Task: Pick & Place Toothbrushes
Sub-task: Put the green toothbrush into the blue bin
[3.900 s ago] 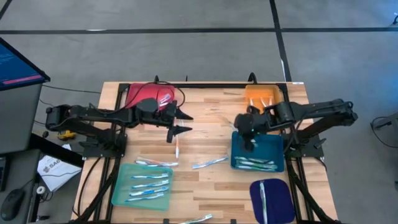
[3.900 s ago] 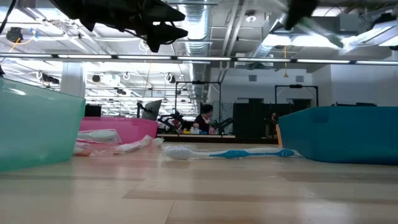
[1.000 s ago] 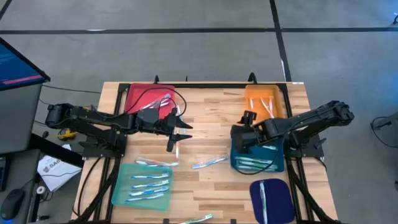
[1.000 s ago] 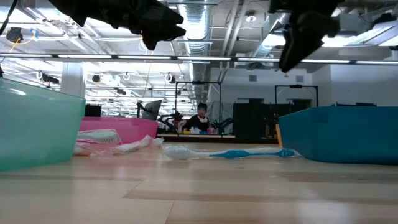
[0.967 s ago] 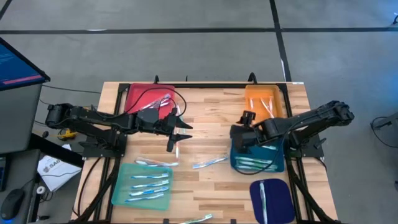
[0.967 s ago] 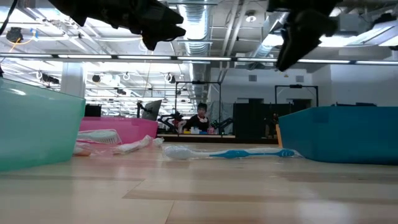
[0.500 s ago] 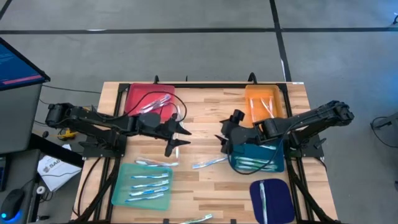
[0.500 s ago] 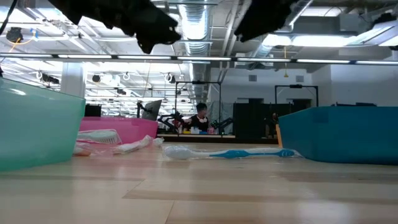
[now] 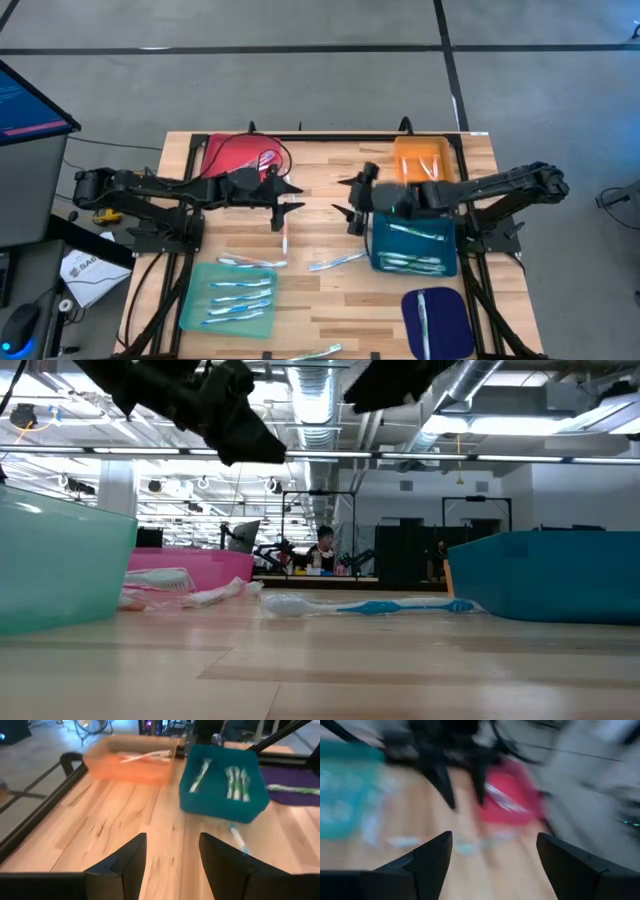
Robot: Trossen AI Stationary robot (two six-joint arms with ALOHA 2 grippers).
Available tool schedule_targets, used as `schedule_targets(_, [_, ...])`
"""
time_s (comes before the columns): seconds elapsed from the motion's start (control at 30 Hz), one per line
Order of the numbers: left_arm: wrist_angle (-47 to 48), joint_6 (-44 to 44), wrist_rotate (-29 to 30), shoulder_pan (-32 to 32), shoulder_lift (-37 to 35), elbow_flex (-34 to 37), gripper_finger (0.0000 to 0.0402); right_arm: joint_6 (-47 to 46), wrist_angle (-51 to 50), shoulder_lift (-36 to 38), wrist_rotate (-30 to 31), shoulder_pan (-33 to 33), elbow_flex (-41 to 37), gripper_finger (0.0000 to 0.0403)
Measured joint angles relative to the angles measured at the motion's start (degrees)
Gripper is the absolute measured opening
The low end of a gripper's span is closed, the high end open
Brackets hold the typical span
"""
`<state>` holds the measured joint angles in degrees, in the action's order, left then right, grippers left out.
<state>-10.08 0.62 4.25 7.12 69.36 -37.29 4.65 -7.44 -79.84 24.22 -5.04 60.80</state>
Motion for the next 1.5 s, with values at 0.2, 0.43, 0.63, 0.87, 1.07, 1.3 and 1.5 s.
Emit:
schedule_targets(0.2, [-0.4, 1.6, 0.4, 1.7, 0.0, 0.5, 0.0177, -12.2, 24.4, -1.6, -32.1, 13.2, -10.3, 0.0286])
schedule_targets(0.43, [-2.1, 3.0, -4.7, -1.1, -3.1, 0.6, 0.0177, -18.7, 37.8, -6.1, -31.6, 13.1, -12.6, 0.0286])
schedule_targets(0.63, [-3.4, 2.8, -8.5, -4.3, -10.2, 0.5, 0.0177, -13.5, 47.0, -11.0, -31.7, 10.6, -9.7, 0.0286])
schedule_targets(0.87, [-3.1, 3.1, -9.2, -9.3, -19.7, 2.3, 0.0177, -24.0, 33.6, -17.8, -16.0, 14.0, 1.8, 0.0286])
schedule_targets(1.07, [-2.9, 3.1, -9.1, -13.1, -24.3, 2.4, 0.0177, -33.7, 9.3, -26.8, -12.2, 17.2, 14.2, 0.0286])
schedule_targets(1.3, [-2.6, 2.7, -9.1, -15.3, -26.0, 2.4, 0.0177, -38.6, 2.7, -37.8, -16.6, 17.1, 23.7, 0.0286])
schedule_targets(1.5, [-2.4, 2.8, -9.0, -15.3, -26.0, 2.4, 0.0177, -36.8, -6.4, -44.1, -16.8, 15.8, 32.1, 0.0286])
